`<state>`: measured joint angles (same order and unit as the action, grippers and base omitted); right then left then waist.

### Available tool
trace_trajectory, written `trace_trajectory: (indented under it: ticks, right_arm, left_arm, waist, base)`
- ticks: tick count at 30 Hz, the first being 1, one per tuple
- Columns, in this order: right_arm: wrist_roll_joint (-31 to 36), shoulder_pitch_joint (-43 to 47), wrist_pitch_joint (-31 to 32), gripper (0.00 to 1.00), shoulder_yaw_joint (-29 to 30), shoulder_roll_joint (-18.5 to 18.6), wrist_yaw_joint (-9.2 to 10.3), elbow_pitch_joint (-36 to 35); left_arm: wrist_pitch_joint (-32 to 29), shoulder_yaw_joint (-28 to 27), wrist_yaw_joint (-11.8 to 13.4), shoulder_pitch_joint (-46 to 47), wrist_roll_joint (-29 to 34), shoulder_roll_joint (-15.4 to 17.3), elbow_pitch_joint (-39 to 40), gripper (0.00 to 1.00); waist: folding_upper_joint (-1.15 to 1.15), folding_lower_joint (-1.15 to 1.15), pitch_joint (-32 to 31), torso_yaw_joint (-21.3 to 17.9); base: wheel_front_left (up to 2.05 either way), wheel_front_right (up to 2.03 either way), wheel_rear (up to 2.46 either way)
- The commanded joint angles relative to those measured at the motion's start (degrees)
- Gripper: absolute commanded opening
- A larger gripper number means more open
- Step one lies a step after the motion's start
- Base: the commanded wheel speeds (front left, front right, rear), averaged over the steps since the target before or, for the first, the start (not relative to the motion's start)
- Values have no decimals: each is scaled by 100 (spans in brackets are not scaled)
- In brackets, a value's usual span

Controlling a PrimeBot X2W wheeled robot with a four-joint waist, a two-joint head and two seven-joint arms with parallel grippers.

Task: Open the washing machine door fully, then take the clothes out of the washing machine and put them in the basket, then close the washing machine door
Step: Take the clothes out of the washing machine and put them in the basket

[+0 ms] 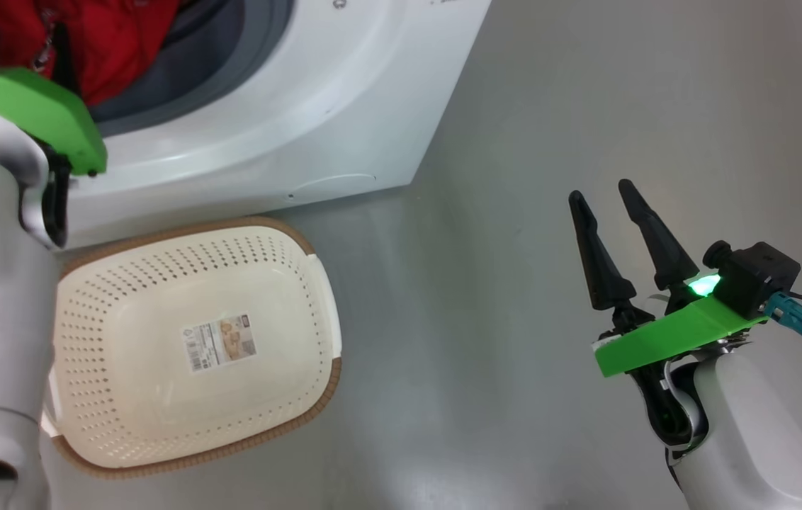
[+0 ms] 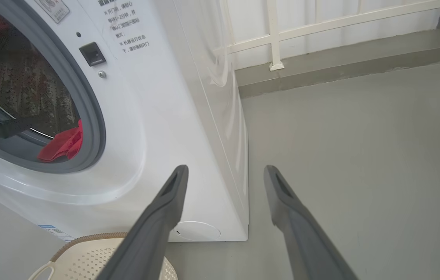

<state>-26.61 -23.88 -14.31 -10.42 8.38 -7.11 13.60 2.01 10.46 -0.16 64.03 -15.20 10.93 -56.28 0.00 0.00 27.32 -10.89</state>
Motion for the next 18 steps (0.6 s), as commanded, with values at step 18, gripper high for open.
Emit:
trace_trajectory:
  ticks: [18]
  right_arm:
    - [72,-160,-69,100,-120,-248,-37,-173]
  left_arm:
    - [-633,307,322,1261,364,532,-1296,100]
  waist:
    - [0,0,515,-399]
  base:
    - [0,0,0]
